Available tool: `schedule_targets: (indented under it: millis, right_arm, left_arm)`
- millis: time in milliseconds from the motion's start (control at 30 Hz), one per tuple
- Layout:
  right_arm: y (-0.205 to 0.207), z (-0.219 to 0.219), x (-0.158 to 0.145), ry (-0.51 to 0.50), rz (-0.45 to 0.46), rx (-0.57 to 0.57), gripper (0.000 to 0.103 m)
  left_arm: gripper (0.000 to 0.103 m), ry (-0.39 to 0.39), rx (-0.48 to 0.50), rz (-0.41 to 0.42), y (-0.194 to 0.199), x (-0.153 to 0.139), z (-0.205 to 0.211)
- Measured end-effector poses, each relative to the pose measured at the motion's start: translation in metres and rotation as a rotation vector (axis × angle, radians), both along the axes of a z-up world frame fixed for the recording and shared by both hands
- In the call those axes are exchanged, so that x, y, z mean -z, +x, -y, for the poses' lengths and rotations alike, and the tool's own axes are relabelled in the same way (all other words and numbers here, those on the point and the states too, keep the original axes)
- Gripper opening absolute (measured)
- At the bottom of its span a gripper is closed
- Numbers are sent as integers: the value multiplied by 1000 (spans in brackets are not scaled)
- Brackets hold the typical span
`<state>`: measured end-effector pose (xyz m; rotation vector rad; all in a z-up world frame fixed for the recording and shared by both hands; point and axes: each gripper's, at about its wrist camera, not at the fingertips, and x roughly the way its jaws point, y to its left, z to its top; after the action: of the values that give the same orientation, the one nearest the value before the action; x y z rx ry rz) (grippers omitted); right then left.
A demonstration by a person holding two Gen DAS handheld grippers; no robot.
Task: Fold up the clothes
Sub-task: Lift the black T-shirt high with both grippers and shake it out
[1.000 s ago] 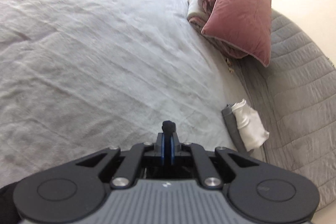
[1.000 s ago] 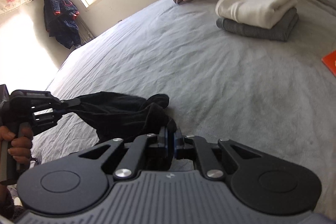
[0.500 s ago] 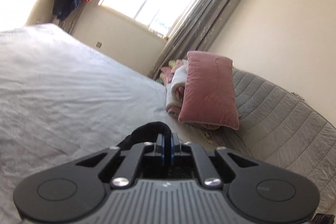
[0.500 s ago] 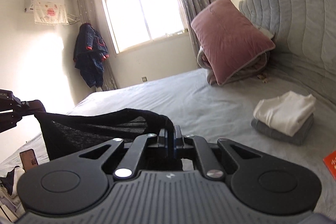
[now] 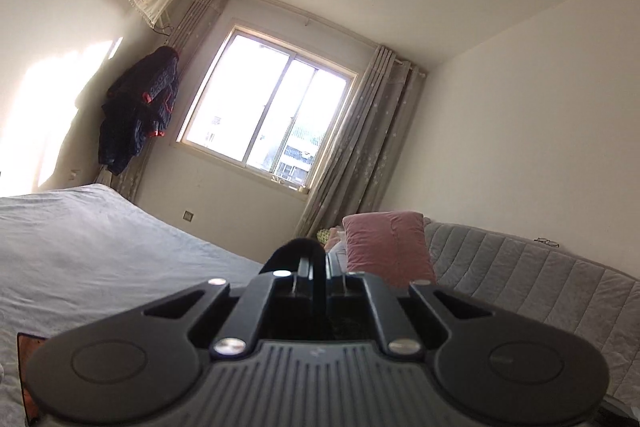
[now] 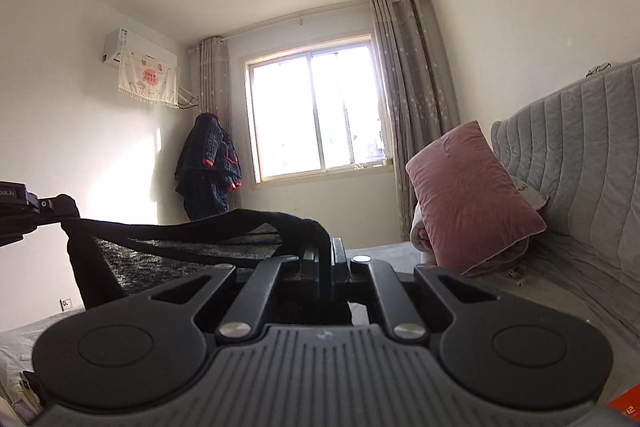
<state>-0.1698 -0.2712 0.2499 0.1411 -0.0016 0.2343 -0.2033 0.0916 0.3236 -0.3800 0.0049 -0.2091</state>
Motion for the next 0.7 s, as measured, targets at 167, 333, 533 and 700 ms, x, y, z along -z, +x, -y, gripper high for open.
schedule_targets:
  millis: [167, 333, 533, 700]
  right_arm:
    - [-15, -7, -24, -32, 67, -1, 7]
    - [-23, -10, -36, -46, 115, -2, 7]
    - [-8, -15, -38, -61, 118, 13, 7]
    - [21, -31, -28, -100, 92, 37, 7]
  left_arm:
    - [5, 3, -14, 58, -20, -22, -4]
    - [5, 4, -30, 99, -26, -35, -5]
    - [5, 36, -68, 98, -2, -32, -5]
    - [5, 76, -103, 51, 42, -10, -1]
